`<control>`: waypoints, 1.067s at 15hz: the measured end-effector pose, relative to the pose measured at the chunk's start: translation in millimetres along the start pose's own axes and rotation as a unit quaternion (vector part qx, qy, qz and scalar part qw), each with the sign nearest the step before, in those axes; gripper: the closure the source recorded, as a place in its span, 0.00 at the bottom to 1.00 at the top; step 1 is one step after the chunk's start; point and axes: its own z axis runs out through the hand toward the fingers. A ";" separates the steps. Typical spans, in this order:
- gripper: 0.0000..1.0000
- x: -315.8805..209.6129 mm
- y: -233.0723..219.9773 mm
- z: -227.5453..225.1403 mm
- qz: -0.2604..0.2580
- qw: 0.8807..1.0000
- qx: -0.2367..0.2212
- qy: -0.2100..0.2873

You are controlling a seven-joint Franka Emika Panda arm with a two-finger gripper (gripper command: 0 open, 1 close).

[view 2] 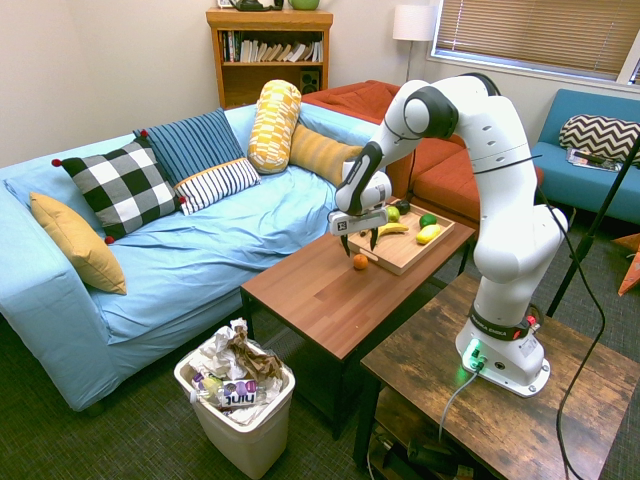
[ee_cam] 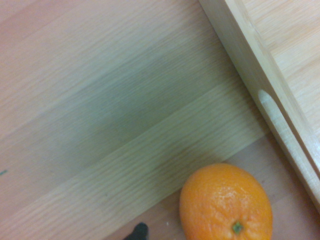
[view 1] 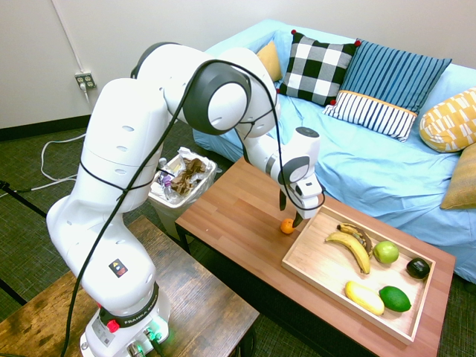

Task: Put the tangerine in the tray

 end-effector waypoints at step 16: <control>1.00 4.0 -17.3 34.4 -0.002 1.000 -0.003 -0.018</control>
